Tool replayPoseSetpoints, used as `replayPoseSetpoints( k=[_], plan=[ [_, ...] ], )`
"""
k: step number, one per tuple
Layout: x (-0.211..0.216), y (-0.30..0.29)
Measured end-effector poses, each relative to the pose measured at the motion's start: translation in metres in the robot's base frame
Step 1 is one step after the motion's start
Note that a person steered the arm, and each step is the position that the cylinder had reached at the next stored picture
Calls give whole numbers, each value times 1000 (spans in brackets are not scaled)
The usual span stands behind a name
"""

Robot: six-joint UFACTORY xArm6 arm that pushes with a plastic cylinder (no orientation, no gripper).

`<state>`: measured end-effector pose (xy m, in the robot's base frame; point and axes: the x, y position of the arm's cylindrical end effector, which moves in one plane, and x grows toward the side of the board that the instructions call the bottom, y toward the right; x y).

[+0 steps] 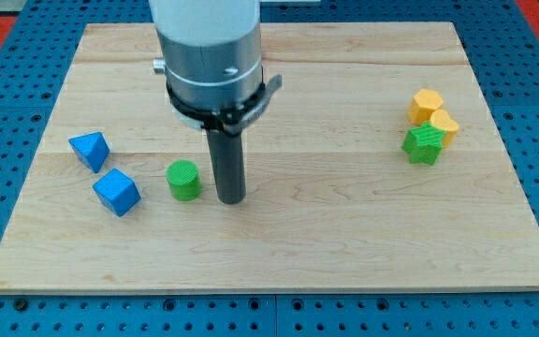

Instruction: Move the blue triangle closer to the blue cube

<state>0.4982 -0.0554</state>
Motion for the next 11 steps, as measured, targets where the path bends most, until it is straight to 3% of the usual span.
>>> replayPoseSetpoints(
  k=[2, 4, 6, 8, 10, 11],
  plan=[
    [-6, -75],
    [-79, -89],
    [-104, -185],
    [-59, -167],
    [-57, -136],
    [-120, -164]
  ],
)
